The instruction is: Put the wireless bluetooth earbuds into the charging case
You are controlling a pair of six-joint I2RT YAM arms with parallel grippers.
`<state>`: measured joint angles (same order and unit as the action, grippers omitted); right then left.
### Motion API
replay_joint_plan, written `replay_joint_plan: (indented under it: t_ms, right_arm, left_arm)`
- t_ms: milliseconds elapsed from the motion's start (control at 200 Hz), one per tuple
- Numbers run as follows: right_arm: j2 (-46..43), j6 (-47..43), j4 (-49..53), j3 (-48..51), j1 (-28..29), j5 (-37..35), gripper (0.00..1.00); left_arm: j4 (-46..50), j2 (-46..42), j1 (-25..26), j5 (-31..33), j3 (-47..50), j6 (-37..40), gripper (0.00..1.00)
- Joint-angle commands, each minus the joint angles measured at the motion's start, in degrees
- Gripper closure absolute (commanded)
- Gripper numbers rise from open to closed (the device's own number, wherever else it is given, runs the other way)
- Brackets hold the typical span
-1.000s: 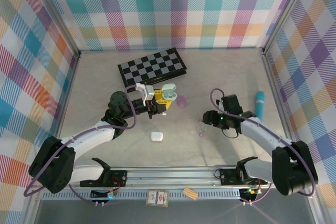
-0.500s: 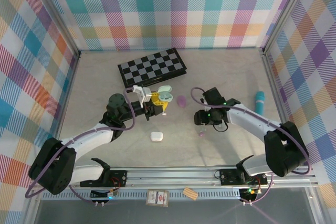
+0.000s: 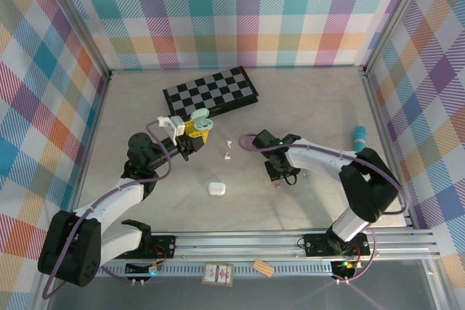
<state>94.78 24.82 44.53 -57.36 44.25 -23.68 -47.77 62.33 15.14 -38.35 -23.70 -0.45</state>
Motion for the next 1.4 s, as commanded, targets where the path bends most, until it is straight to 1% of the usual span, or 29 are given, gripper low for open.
replay_joint_plan:
  t_ms: [0,160,350,530,880,1050,1245,1395]
  right_arm:
    - [3.2,2.4,4.6,-2.8,2.0,-5.2,0.51]
    - [7.3,3.4,6.9,-5.2,3.4,-7.1,0.53]
    - [9.1,4.2,8.5,-6.1,3.5,-7.8,0.57]
    - [9.7,4.4,9.1,-5.9,3.5,-7.4,0.62]
    - [11.5,3.8,9.4,-6.0,3.5,-4.8,0.63]
    - [11.8,4.2,11.0,-6.5,3.5,-5.6,0.64]
    - [11.7,5.7,12.9,-6.9,3.5,-7.2,0.71]
    - [11.7,6.7,13.4,-6.9,3.5,-7.3,0.73]
  left_arm:
    - [-0.5,-2.3,-1.1,0.6,0.5,0.0,0.68]
    - [0.5,-3.4,-1.4,0.6,0.4,0.3,0.68]
    - [0.6,-3.6,-1.5,0.4,0.4,0.3,0.68]
    - [0.7,-3.5,-1.5,0.1,0.3,0.4,0.68]
    - [0.7,-3.3,-1.5,-0.2,0.1,0.4,0.68]
    - [0.6,-3.3,-1.5,-0.1,0.1,0.4,0.68]
    - [0.7,-3.3,-1.5,-0.3,0.2,0.4,0.68]
    - [0.5,-3.1,-1.5,-0.5,0.0,0.4,0.68]
